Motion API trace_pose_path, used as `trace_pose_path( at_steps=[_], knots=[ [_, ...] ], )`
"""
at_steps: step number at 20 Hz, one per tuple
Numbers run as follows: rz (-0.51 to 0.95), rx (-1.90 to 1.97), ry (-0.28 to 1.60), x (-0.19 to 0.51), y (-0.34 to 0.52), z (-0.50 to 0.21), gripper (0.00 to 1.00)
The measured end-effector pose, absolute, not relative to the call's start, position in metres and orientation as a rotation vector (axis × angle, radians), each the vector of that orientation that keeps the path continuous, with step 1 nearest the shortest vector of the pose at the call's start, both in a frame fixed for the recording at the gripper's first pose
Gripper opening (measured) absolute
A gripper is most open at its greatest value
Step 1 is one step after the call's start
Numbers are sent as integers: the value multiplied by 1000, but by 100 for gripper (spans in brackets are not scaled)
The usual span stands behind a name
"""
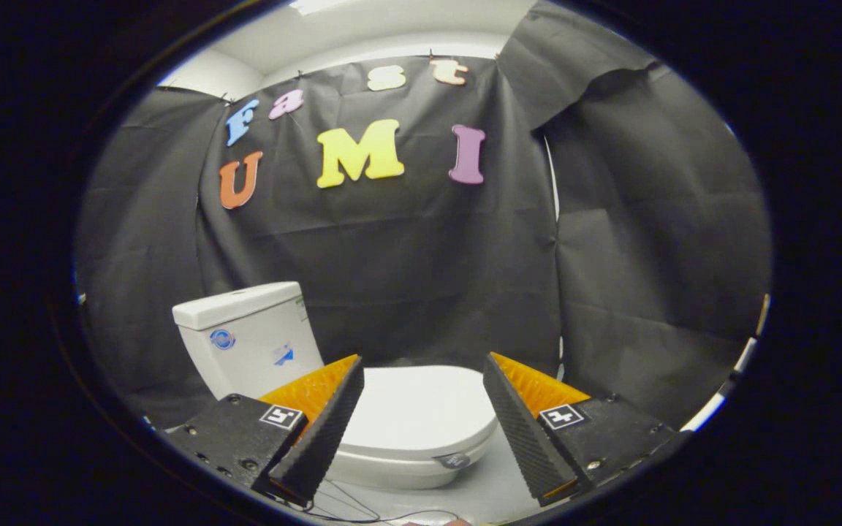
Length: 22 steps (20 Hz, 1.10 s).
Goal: Open the toilet lid.
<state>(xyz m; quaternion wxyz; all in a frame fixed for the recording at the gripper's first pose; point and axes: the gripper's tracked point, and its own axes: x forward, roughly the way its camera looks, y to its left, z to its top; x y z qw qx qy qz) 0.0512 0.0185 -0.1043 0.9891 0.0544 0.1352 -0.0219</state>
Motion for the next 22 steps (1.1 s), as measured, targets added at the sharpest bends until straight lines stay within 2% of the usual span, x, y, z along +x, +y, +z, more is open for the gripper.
trace_pose_path(
  at_steps=[14,22],
  knots=[
    [-128,403,582,86,-14,-257,100],
    [-184,621,782,80,-25,-327,99]
  ],
)
